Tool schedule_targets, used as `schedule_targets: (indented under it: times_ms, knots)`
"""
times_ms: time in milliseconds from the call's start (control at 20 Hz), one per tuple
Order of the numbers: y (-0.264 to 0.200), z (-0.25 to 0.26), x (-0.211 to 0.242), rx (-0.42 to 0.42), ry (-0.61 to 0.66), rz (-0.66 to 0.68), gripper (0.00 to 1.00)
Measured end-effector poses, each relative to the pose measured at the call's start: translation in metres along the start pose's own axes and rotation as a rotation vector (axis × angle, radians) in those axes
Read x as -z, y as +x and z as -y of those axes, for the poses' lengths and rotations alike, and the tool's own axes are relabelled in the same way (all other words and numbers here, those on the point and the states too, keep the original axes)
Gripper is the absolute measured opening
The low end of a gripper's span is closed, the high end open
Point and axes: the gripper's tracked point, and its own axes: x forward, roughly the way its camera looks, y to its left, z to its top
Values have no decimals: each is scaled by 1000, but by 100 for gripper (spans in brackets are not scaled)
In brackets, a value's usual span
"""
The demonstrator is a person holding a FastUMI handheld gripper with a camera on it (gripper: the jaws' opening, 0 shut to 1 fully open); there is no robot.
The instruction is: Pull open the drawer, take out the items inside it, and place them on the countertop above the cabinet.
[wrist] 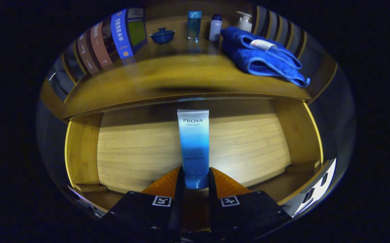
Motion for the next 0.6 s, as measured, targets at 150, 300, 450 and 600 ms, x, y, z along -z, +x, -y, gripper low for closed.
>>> schedule_targets:
  times_ms: [150, 300, 450, 600]
  knots:
    - [-27, 3, -5, 2, -3, 64, 37]
    - [-50, 1, -19, -7, -3, 101, 37]
    - [-62, -1, -40, -14, -1, 122, 37]
    - [-65, -4, -65, -11, -2, 141, 37]
